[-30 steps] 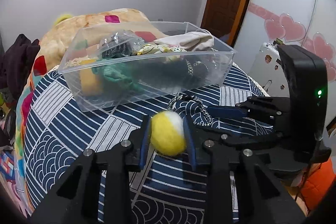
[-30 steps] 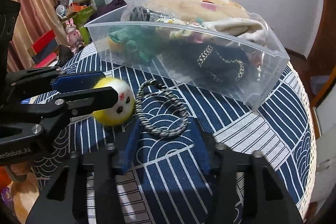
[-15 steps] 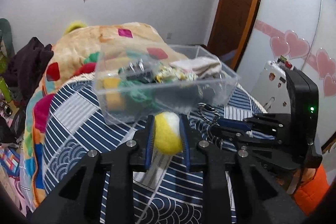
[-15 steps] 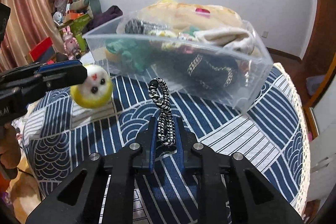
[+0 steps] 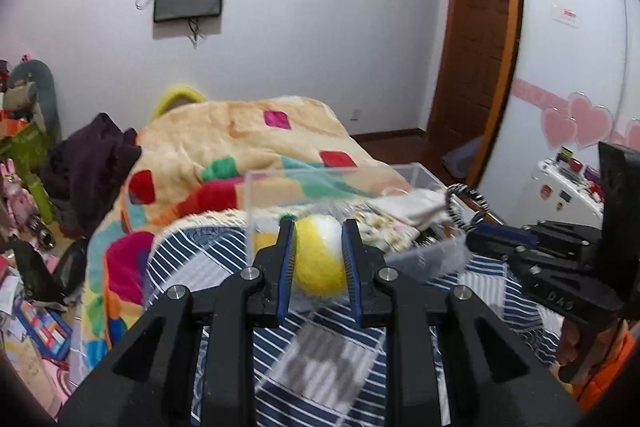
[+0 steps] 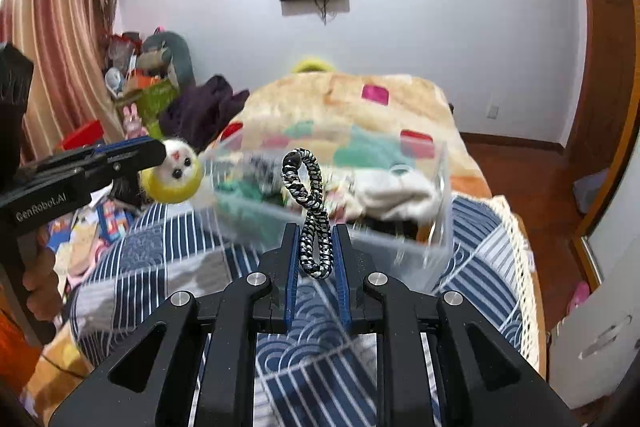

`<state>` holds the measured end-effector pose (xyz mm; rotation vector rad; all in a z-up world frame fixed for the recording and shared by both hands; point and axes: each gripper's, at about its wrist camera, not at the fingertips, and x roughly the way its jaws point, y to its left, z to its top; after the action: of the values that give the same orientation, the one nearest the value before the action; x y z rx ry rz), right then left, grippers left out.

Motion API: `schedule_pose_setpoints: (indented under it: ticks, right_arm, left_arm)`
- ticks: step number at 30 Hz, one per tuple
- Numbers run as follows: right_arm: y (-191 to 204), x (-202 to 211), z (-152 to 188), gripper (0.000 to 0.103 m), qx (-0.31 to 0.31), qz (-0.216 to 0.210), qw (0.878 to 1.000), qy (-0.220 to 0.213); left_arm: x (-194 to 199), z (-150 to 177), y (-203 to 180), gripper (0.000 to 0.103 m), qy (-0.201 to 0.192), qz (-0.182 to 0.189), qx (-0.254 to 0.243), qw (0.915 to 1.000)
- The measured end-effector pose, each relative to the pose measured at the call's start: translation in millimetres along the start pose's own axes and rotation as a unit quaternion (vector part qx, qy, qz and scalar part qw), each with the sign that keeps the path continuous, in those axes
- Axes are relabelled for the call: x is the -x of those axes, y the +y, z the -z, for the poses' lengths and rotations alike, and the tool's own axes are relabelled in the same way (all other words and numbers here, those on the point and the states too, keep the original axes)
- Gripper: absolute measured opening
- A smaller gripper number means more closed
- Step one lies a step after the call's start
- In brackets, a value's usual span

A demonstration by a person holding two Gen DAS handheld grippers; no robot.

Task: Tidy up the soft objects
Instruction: 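Grasp the yellow felt ball with the left tool while the right tool grasps the braided cord, then place the ball and cord into the clear box and open both tools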

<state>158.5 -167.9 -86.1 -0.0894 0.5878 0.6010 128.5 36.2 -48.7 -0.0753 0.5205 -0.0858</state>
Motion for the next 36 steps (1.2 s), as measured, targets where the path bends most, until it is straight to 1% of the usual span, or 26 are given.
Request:
schedule_pose_setpoints:
  ticks: [3, 5, 8, 9, 10, 12, 15, 22, 24, 25, 26, 27, 30, 36]
  right_arm:
    - [-2, -10, -10, 0.015, -0.009, 0.004, 1.0, -0.005]
    - [-5, -18, -15, 0.015, -0.014, 0.005, 1.0, -0.004]
    - [-8, -29, -20, 0.015, -0.018, 0.008, 1.0, 0.005]
    - [-9, -32, -22, 0.015, -0.018, 0.011, 1.0, 0.007]
    - [-9, -35, -24, 0.015, -0.017, 0.013, 1.0, 0.011]
    - [-9, -41, -25, 0.015, -0.017, 0.011, 1.0, 0.019]
    - [-9, -50, -26, 0.015, -0.022, 0.0, 0.999, 0.031]
    - [-9, -67, -22, 0.019, -0.018, 0.004, 0.998, 0.064]
    - [-9, -67, -19, 0.025, -0.016, 0.001, 0.997, 0.07]
    - [-10, -66, -18, 0.027, -0.017, 0.005, 0.998, 0.068]
    - [-11, -63, -17, 0.033, -0.019, 0.012, 0.998, 0.066]
    - [-12, -61, -17, 0.038, -0.021, 0.012, 0.998, 0.064]
    - [-15, -53, -18, 0.038, -0.026, 0.005, 0.998, 0.057]
    - [-7, -30, -24, 0.039, -0.005, 0.017, 0.999, 0.029]
  left_arm:
    - [-9, -4, 7, 0.023, 0.001, -0.012, 0.004, 0.9999]
    - [-16, -6, 11, 0.023, 0.001, -0.027, 0.006, 0.9996]
    - [-26, -6, 14, 0.022, 0.003, -0.035, 0.007, 0.9993]
    - [-30, -7, 15, 0.015, 0.006, -0.039, 0.007, 0.9992]
    - [-35, -6, 14, 0.012, 0.01, -0.04, 0.005, 0.9991]
    - [-44, -5, 13, 0.012, 0.016, -0.052, -0.004, 0.9985]
    - [-57, -2, 11, 0.012, 0.029, -0.052, -0.008, 0.9982]
    - [-62, 6, 14, 0.012, 0.044, -0.029, 0.01, 0.9985]
    - [-60, 8, 16, 0.012, 0.046, -0.018, 0.018, 0.9986]
    - [-58, 8, 17, 0.012, 0.046, -0.015, 0.022, 0.9986]
    - [-55, 8, 17, 0.013, 0.044, -0.009, 0.025, 0.9987]
    - [-52, 8, 17, 0.017, 0.042, -0.005, 0.026, 0.9988]
    - [-44, 7, 12, 0.021, 0.033, 0.002, 0.023, 0.9992]
    - [-18, 0, 1, 0.025, 0.005, 0.013, 0.015, 0.9998]
